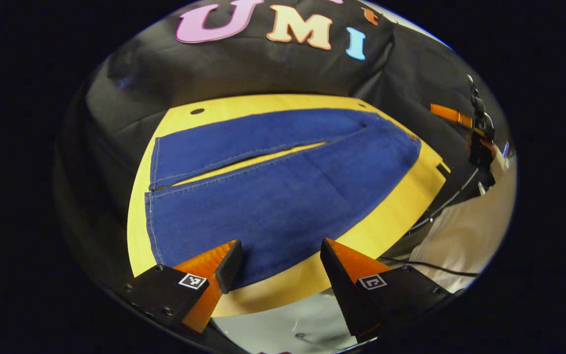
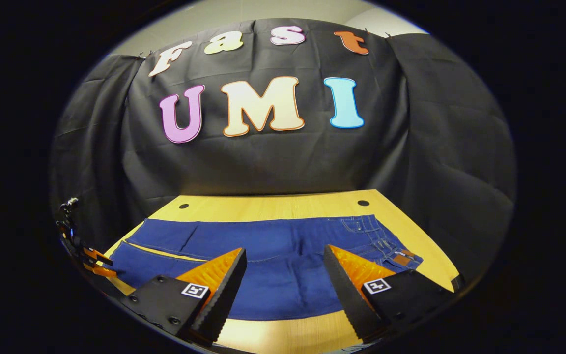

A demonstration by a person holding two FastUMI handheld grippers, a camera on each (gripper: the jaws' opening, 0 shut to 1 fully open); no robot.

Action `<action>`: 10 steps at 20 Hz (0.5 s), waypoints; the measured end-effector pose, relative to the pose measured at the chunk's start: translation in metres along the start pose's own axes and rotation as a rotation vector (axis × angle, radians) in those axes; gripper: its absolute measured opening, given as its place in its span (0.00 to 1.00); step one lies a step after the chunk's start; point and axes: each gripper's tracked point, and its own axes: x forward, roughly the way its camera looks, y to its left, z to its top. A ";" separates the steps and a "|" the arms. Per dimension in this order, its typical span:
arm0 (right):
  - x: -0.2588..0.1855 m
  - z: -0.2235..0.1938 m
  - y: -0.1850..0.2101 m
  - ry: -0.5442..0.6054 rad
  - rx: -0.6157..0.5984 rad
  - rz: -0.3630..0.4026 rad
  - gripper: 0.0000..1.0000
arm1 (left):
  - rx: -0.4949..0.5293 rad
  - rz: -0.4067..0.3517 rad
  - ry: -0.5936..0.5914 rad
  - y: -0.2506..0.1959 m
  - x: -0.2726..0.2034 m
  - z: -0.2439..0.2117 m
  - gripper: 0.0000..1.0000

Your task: Grasp the waist and the cuffs of the jeans and fold them to make the two legs overlap; first hold the waist and fold one-third of the jeans toward the cuffs, then hold the cuffs and fold the remaining one-third in the same direction to finish folding.

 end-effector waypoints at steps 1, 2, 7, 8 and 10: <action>0.000 -0.001 0.000 0.005 0.007 0.000 0.98 | 0.035 -0.013 0.042 0.004 0.000 -0.009 0.96; 0.001 -0.002 0.000 0.009 0.014 0.000 0.98 | 0.076 -0.028 0.079 0.007 0.000 -0.016 0.96; 0.000 -0.003 -0.011 0.017 0.021 -0.029 0.98 | 0.235 -0.066 0.239 0.021 0.005 -0.037 0.96; -0.001 -0.007 -0.014 0.021 0.023 -0.037 0.98 | 0.244 -0.070 0.258 0.021 0.006 -0.040 0.96; -0.002 -0.013 -0.020 0.033 0.035 -0.053 0.98 | 0.262 -0.063 0.306 0.024 0.010 -0.047 0.95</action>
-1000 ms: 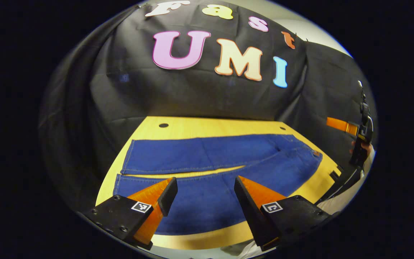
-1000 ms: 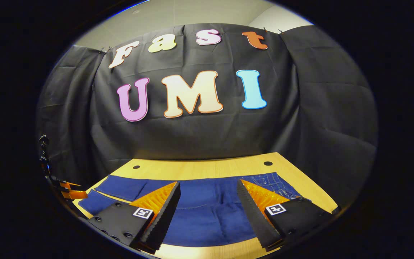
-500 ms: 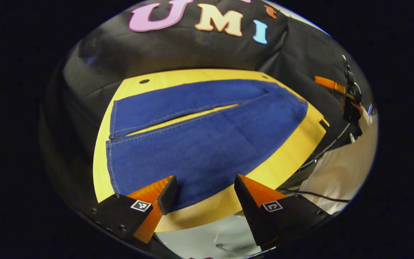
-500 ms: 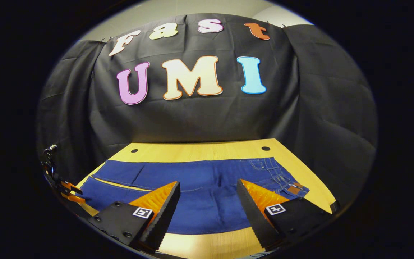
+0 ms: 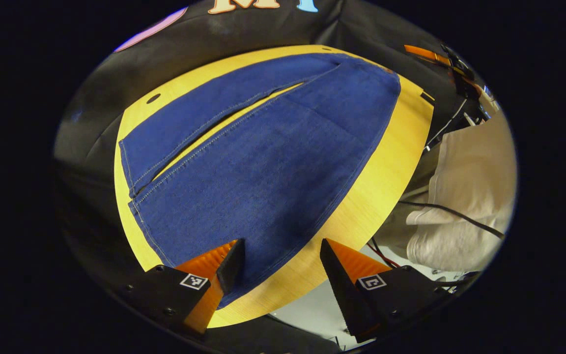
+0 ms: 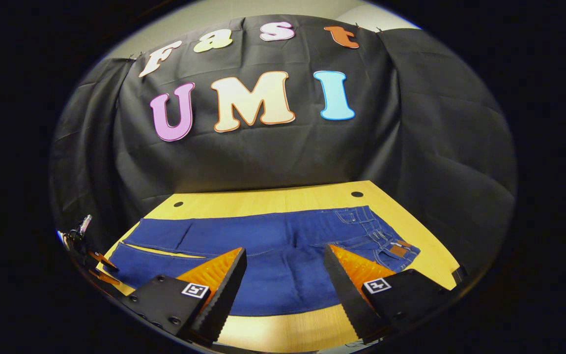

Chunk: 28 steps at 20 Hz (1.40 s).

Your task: Grasp the waist and the cuffs of the jeans and fold them to make the two legs overlap; first hold the waist and fold one-third of the jeans toward the cuffs, then hold the cuffs and fold the remaining one-third in the same direction to finish folding.

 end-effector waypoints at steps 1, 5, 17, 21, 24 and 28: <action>-0.001 -0.002 -0.003 0.005 0.005 -0.009 0.98 | 0.008 0.006 0.011 0.001 0.002 0.000 0.94; 0.000 -0.008 -0.011 0.024 0.001 -0.028 0.98 | 0.041 0.016 0.042 0.005 0.004 0.000 0.88; 0.025 -0.027 0.017 0.095 -0.031 0.096 0.98 | -0.008 0.047 0.086 0.007 0.008 0.004 0.51; 0.033 -0.038 0.029 0.139 -0.041 0.169 0.98 | -0.011 0.066 0.103 0.008 0.012 0.006 0.06; 0.041 -0.050 0.029 0.196 -0.074 0.242 0.94 | -0.012 0.078 0.142 0.009 0.013 0.005 0.00; 0.049 -0.077 0.004 0.304 -0.163 0.318 0.98 | -0.019 0.108 0.154 0.010 0.014 0.005 0.00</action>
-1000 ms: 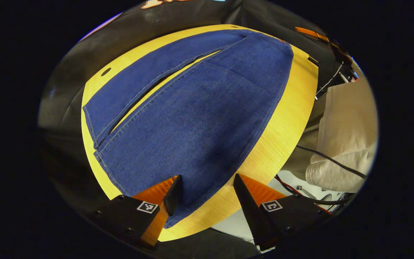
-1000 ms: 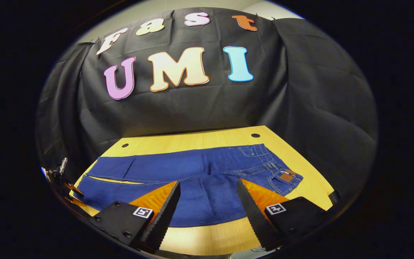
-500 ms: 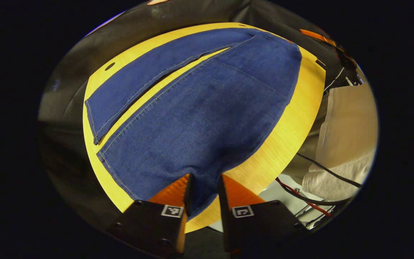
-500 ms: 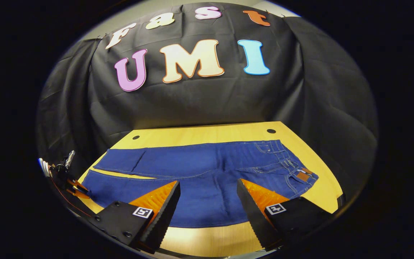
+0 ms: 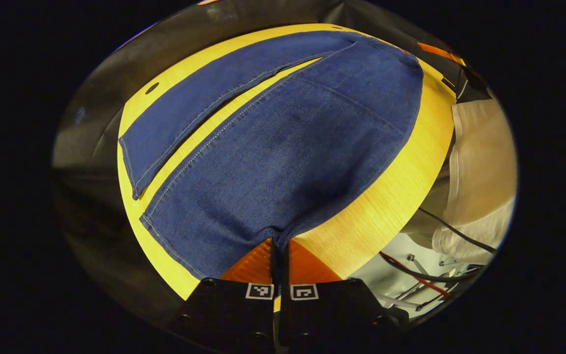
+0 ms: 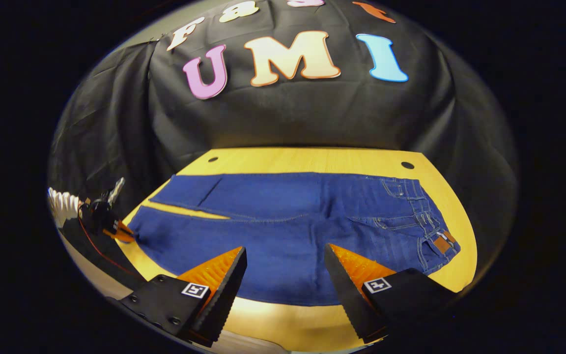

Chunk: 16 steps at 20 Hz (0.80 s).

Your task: Grasp the waist and the cuffs of the jeans and fold them to make the two legs overlap; first hold the waist and fold one-third of the jeans toward the cuffs, then hold the cuffs and fold the remaining one-third in the same direction to finish folding.

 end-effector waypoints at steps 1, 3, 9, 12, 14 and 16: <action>0.002 -0.010 -0.012 0.034 -0.030 0.002 0.98 | -0.012 0.002 0.001 0.000 0.000 0.001 0.00; 0.002 -0.029 -0.033 0.101 -0.084 0.017 0.98 | -0.043 0.000 0.015 -0.002 0.000 0.002 0.00; 0.003 -0.090 -0.086 0.378 -0.313 0.115 0.99 | -0.051 -0.015 0.067 -0.001 0.000 0.002 0.00; 0.005 -0.114 -0.101 0.493 -0.430 0.154 0.99 | -0.085 -0.025 0.066 -0.001 0.001 0.002 0.00; 0.009 -0.119 -0.101 0.520 -0.469 0.174 0.98 | -0.083 -0.025 0.072 -0.001 0.000 0.002 0.00; 0.012 -0.120 -0.101 0.528 -0.475 0.188 0.99 | -0.067 -0.024 0.080 -0.002 0.001 0.002 0.00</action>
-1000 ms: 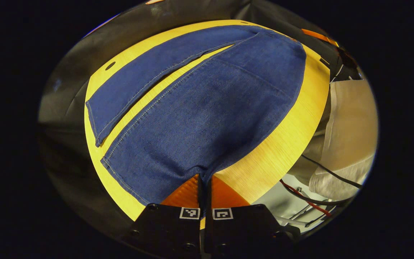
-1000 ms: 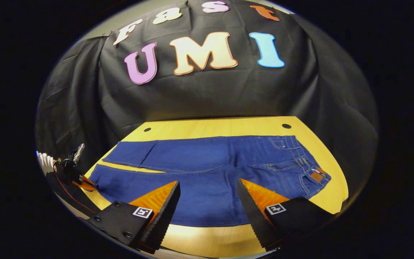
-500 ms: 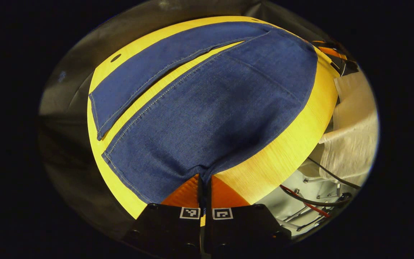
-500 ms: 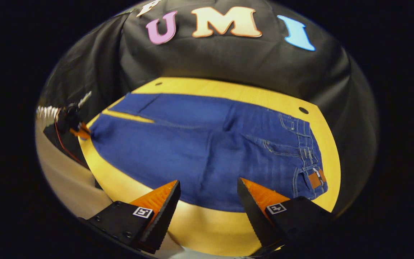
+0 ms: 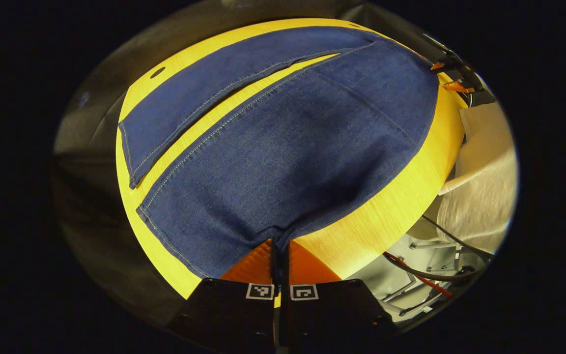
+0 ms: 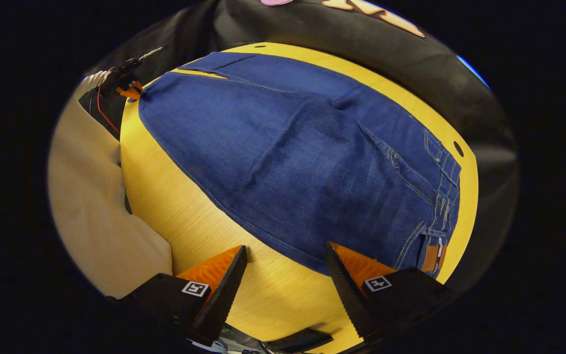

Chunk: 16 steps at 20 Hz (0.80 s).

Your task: Grasp the waist and the cuffs of the jeans and fold them to make the two legs overlap; first hold the waist and fold one-third of the jeans toward the cuffs, then hold the cuffs and fold the remaining one-third in the same direction to finish folding.

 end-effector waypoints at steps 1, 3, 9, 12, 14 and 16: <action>0.000 -0.001 -0.001 0.004 0.001 0.001 0.94 | 0.002 -0.001 0.001 0.000 0.000 0.001 0.00; -0.002 0.002 -0.001 0.010 -0.006 0.009 0.99 | -0.002 -0.006 0.001 0.000 0.000 0.000 0.00; 0.001 0.005 -0.005 0.072 -0.045 0.038 0.97 | -0.002 -0.022 -0.002 0.000 0.001 0.001 0.00; 0.001 0.004 -0.005 0.120 -0.023 0.020 0.87 | -0.008 -0.033 -0.003 0.001 0.001 0.001 0.00; 0.001 0.005 -0.004 0.127 -0.033 0.017 0.87 | -0.019 -0.036 -0.005 0.001 0.001 0.002 0.00; 0.000 0.009 -0.006 0.123 -0.067 0.019 0.70 | -0.031 -0.036 -0.012 0.001 0.001 0.002 0.00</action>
